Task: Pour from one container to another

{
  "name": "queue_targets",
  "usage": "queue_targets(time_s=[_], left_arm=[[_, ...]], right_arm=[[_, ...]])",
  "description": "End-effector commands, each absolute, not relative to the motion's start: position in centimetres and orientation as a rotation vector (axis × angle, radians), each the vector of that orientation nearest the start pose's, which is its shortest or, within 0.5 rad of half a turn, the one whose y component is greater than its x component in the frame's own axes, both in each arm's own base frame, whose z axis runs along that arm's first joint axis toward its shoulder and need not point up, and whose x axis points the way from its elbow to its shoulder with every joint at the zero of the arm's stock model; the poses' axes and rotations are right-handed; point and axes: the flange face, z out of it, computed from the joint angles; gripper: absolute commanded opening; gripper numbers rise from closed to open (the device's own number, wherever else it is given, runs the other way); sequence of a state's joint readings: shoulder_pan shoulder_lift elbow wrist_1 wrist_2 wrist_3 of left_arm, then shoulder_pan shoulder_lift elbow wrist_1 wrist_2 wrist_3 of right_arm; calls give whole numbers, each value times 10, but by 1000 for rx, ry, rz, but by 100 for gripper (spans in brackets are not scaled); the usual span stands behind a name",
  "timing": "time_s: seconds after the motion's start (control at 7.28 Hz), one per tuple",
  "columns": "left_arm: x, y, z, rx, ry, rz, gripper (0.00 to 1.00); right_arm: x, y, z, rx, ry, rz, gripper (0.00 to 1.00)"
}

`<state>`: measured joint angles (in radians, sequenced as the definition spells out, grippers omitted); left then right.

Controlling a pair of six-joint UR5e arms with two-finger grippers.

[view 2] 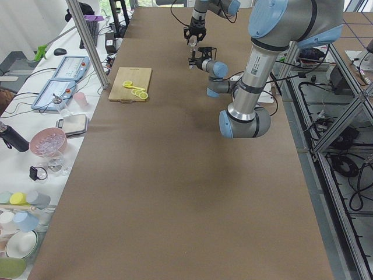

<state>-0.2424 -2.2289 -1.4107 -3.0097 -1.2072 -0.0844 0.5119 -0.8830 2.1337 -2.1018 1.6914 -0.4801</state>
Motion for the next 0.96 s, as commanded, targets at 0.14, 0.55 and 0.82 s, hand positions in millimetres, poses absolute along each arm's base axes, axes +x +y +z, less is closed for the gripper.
queue_targets(time_s=[0.14, 0.55, 0.82], left_arm=[[596, -321, 185, 1624, 1066, 484, 0], [596, -321, 185, 1624, 1066, 484, 0], [596, -321, 185, 1624, 1066, 484, 0]], right_arm=[[-409, -366, 128, 729, -313, -1551, 0], [-411, -368, 127, 728, -310, -1550, 0], [-412, -370, 121, 734, -312, -1548, 0]])
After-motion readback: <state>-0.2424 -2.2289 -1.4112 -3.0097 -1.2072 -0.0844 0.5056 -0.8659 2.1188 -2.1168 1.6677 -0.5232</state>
